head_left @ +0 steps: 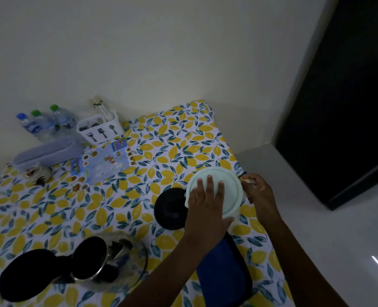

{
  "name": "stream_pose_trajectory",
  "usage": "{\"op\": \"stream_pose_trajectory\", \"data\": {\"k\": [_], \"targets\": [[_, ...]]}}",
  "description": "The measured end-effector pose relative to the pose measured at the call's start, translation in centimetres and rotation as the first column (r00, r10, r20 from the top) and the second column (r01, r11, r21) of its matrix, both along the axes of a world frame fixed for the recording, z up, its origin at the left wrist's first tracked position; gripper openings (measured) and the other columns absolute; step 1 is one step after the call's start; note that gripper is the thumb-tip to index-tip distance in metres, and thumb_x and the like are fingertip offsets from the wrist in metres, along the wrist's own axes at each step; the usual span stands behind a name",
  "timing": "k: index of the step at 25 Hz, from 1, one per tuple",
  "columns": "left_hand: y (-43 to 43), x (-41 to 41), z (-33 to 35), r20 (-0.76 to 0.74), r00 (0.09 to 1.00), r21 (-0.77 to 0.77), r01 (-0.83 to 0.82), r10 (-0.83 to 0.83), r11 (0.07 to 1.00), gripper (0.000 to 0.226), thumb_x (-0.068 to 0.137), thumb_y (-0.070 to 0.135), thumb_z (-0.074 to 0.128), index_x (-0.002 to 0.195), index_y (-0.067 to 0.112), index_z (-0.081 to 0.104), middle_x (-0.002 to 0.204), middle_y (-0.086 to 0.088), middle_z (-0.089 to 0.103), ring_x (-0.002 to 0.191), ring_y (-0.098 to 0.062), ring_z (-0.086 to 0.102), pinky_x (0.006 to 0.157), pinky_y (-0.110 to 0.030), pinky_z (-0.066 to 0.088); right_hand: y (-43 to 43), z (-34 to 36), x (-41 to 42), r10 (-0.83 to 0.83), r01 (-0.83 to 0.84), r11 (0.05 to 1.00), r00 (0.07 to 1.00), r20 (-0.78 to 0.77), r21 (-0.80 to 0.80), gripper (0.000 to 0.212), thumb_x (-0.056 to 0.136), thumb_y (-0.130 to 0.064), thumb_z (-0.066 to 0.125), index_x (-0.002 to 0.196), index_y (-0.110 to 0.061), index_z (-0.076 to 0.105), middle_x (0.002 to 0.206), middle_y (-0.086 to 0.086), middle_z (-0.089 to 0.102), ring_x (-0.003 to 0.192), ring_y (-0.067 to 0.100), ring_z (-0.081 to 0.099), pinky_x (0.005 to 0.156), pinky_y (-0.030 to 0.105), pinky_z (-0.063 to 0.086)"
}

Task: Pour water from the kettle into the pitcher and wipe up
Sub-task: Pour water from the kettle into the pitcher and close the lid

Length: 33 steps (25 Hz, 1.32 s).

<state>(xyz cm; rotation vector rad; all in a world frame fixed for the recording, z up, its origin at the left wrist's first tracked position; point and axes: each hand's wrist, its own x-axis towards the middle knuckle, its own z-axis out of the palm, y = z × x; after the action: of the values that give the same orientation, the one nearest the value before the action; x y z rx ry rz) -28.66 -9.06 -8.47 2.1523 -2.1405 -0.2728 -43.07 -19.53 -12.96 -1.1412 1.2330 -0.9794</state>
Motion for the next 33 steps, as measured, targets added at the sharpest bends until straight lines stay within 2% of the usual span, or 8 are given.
{"op": "stream_pose_trajectory", "data": {"k": [3, 8, 13, 17, 21, 24, 30, 33], "targets": [[2.4, 0.8, 1.6, 0.017, 1.0, -0.119, -0.024, 0.026, 0.993, 0.094, 0.086, 0.053, 0.058, 0.152, 0.016, 0.003, 0.162, -0.016, 0.001, 0.147, -0.043, 0.0, 0.117, -0.058, 0.013, 1.4, 2.5, 1.3, 0.055, -0.055, 0.997, 0.998, 0.003, -0.052, 0.017, 0.073, -0.038, 0.074, 0.087, -0.03, 0.068, 0.072, -0.002, 0.068, 0.054, 0.001, 0.058, 0.047, 0.013, 0.043], [7.5, 4.5, 3.4, -0.058, 0.989, -0.159, -0.147, 0.139, 0.976, 0.099, 0.088, 0.062, 0.048, 0.143, 0.029, -0.028, 0.162, -0.008, -0.016, 0.148, -0.035, -0.013, 0.121, -0.052, 0.004, 5.2, 6.7, 5.6, 0.181, -0.192, 0.966, 0.981, -0.076, -0.171, 0.011, 0.08, -0.029, 0.074, 0.087, -0.03, 0.066, 0.068, 0.019, 0.06, 0.065, 0.019, 0.059, 0.059, 0.027, 0.048], [13.3, 8.6, 4.7, -0.127, 0.966, -0.165, -0.246, 0.226, 0.955, 0.1, 0.088, 0.061, 0.049, 0.137, 0.031, -0.033, 0.16, -0.01, -0.021, 0.147, -0.038, -0.016, 0.121, -0.051, 0.003, 10.0, 9.7, 11.4, 0.281, -0.313, 0.925, 0.945, -0.168, -0.214, 0.016, 0.08, -0.028, 0.075, 0.09, -0.022, 0.065, 0.07, 0.018, 0.06, 0.066, 0.023, 0.059, 0.061, 0.032, 0.047], [17.1, 11.5, 4.5, -0.273, 0.927, -0.194, -0.317, 0.259, 0.929, 0.093, 0.092, 0.054, 0.048, 0.138, 0.031, -0.03, 0.161, -0.011, -0.019, 0.146, -0.039, -0.017, 0.121, -0.051, 0.002, 12.7, 11.7, 16.1, 0.345, -0.415, 0.875, 0.896, -0.279, -0.251, 0.02, 0.079, -0.029, 0.075, 0.091, -0.018, 0.064, 0.067, -0.007, 0.055, 0.056, -0.001, 0.054, 0.051, 0.016, 0.041], [18.1, 13.2, 3.9, -0.454, 0.841, -0.214, -0.424, 0.295, 0.88, 0.099, 0.088, 0.052, 0.057, 0.141, 0.029, -0.023, 0.161, -0.012, -0.015, 0.147, -0.037, -0.016, 0.121, -0.051, 0.004, 13.7, 13.8, 19.4, 0.372, -0.516, 0.813, 0.817, -0.441, -0.27, 0.018, 0.077, -0.033, 0.074, 0.086, -0.025, 0.062, 0.073, -0.002, 0.06, 0.066, 0.015, 0.058, 0.062, 0.031, 0.043], [18.1, 13.8, 3.9, -0.537, 0.767, -0.166, -0.505, 0.351, 0.847, 0.114, 0.078, 0.052, 0.07, 0.15, 0.022, -0.013, 0.162, -0.013, -0.011, 0.148, -0.036, -0.012, 0.121, -0.05, 0.008, 14.0, 15.3, 21.2, 0.356, -0.567, 0.776, 0.755, -0.55, -0.276, 0.018, 0.073, -0.037, 0.073, 0.081, -0.031, 0.059, 0.078, -0.004, 0.063, 0.063, 0.016, 0.058, 0.059, 0.031, 0.042], [18.2, 13.6, 4.3, -0.629, 0.682, -0.16, -0.584, 0.374, 0.796, 0.105, 0.084, 0.047, 0.066, 0.151, 0.017, -0.009, 0.162, -0.015, -0.008, 0.149, -0.036, -0.009, 0.121, -0.049, 0.009, 14.4, 17.0, 23.5, 0.32, -0.653, 0.703, 0.645, -0.694, -0.282, 0.021, 0.071, -0.036, 0.074, 0.085, -0.026, 0.061, 0.105, -0.001, 0.067, 0.082, 0.022, 0.065, 0.068, 0.035, 0.049], [18.3, 13.7, 4.4, -0.654, 0.659, -0.164, -0.603, 0.372, 0.781, 0.102, 0.086, 0.045, 0.065, 0.151, 0.015, -0.008, 0.162, -0.015, -0.009, 0.149, -0.035, -0.01, 0.122, -0.049, 0.011, 14.6, 17.5, 24.2, 0.313, -0.685, 0.675, 0.602, -0.734, -0.274, 0.022, 0.071, -0.036, 0.074, 0.085, -0.026, 0.061, 0.109, 0.001, 0.068, 0.085, 0.023, 0.066, 0.072, 0.037, 0.051]]}}
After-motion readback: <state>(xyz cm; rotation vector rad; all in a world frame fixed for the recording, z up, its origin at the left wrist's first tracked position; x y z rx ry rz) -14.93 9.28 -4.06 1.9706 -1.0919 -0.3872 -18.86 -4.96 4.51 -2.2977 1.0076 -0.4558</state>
